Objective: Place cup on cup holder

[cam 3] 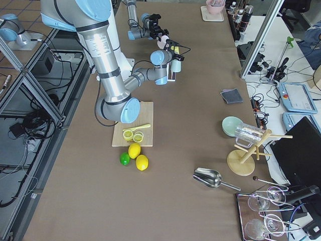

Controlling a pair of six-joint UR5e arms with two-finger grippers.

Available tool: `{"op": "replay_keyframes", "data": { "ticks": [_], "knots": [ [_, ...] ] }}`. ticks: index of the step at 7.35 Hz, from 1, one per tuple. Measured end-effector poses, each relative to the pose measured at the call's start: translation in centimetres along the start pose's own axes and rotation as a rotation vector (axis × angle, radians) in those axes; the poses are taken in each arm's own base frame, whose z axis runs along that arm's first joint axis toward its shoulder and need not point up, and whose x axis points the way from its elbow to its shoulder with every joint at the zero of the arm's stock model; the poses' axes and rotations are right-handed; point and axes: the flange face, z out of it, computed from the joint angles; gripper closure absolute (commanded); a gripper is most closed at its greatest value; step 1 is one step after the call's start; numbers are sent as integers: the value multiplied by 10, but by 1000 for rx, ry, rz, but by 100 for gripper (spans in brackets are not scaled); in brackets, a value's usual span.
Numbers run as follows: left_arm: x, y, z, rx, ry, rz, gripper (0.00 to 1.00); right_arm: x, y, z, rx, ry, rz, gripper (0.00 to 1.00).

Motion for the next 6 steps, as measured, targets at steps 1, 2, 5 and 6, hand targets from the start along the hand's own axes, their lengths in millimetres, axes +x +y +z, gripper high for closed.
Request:
{"op": "replay_keyframes", "data": {
  "ticks": [1,2,5,6],
  "knots": [
    [-2,5,-3,1,1,-1,100,0,0,0,0,0,3,0],
    [-3,8,-4,1,2,-1,100,0,-1,0,2,-1,8,0],
    [-3,16,-6,-11,1,4,2,-6,-14,-6,-15,-4,54,0],
    [-4,19,-7,-14,0,13,2,-12,-29,-12,-48,-1,68,0]
  ]
}}
